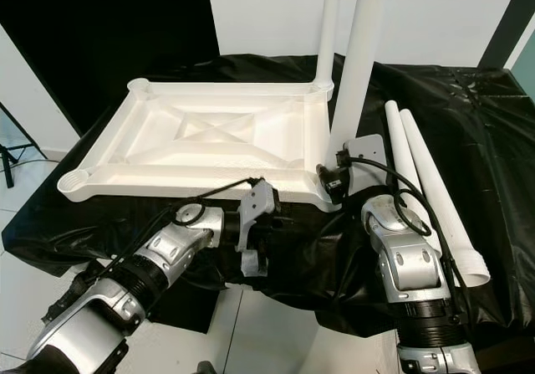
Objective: Building children table
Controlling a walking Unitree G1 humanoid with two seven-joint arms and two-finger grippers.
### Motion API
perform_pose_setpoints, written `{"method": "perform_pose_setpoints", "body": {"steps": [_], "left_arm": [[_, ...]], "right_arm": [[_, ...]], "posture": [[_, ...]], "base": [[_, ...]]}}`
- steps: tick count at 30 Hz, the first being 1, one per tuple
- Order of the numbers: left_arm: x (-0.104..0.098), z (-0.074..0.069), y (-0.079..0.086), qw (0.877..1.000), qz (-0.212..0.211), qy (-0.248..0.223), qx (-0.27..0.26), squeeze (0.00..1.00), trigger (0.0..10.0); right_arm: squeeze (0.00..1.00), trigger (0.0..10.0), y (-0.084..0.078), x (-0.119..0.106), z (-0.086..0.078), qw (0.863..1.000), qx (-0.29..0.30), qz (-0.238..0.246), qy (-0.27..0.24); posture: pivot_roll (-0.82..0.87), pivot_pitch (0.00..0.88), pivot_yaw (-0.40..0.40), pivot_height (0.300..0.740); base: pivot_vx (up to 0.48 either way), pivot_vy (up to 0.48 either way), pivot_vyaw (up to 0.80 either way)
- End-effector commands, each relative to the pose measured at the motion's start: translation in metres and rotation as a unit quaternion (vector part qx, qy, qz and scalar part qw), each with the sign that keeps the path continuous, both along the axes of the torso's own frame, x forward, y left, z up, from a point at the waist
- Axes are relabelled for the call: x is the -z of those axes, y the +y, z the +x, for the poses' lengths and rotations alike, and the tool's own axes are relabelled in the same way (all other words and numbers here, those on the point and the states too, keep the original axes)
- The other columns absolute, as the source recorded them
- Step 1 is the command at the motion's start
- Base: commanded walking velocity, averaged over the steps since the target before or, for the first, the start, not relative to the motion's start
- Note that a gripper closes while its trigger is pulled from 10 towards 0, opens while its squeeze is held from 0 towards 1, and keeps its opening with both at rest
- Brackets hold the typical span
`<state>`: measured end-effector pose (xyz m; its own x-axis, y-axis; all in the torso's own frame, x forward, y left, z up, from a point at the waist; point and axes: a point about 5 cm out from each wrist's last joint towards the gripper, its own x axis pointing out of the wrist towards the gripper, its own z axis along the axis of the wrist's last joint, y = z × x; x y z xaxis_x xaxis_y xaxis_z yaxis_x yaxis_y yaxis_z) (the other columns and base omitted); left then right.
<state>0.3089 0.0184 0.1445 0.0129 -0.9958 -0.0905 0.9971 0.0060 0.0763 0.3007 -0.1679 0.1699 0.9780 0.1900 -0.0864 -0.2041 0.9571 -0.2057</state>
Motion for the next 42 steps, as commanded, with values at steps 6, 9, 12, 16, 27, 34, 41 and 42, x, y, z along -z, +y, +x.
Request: {"method": "perform_pose_setpoints", "body": {"steps": [6,9,12,16,27,34,41,42], "left_arm": [[-0.011,0.033,0.004,0.989,0.028,-0.06,-0.13,0.0,10.0],[-0.01,0.047,0.006,0.973,0.055,-0.073,-0.213,0.0,10.0],[0.003,0.054,0.006,0.95,0.128,-0.085,-0.27,0.0,10.0],[0.01,0.055,0.006,0.938,0.161,-0.088,-0.295,0.0,10.0],[0.015,0.05,-0.001,0.953,0.169,-0.057,-0.245,0.19,10.0],[0.018,0.026,0.0,0.991,0.119,0.049,-0.032,0.3,10.0],[0.026,0.024,-0.005,0.987,0.145,0.052,-0.034,0.27,10.0],[0.025,0.025,-0.007,0.988,0.142,0.047,-0.042,0.27,10.0]], "right_arm": [[0.0,4.9,0.002,0.012,-0.005,1.0,0.006,0.006,0.025],[0.0,10.0,0.006,0.011,-0.006,1.0,-0.001,0.008,0.022],[0.0,10.0,0.008,0.009,-0.007,1.0,-0.001,0.013,0.018],[0.0,10.0,0.009,0.008,-0.007,1.0,0.001,0.015,0.017],[0.0,10.0,0.012,0.008,-0.01,1.0,0.007,0.024,0.014],[0.0,10.0,0.01,0.009,-0.009,0.999,0.018,0.026,0.013],[0.0,10.0,0.013,0.008,-0.008,1.0,0.013,0.027,0.011],[0.0,10.0,0.013,0.008,-0.008,1.0,0.013,0.026,0.011]], "posture": [[-0.12,0.0,0.061,0.74],[-0.12,0.0,0.063,0.74],[-0.13,0.0,0.064,0.74],[-0.13,0.0,0.067,0.74],[-0.14,0.0,0.083,0.74],[-0.14,0.0,0.088,0.74],[-0.14,0.0,0.083,0.74],[-0.14,0.0,0.083,0.74]], "base": [[0.0,0.0,0.0],[0.0,0.0,0.0],[0.0,0.0,0.0],[0.0,0.0,0.0],[0.0,0.0,0.0],[0.0,0.0,0.0],[0.0,0.0,0.0],[0.0,0.0,0.0]]}}
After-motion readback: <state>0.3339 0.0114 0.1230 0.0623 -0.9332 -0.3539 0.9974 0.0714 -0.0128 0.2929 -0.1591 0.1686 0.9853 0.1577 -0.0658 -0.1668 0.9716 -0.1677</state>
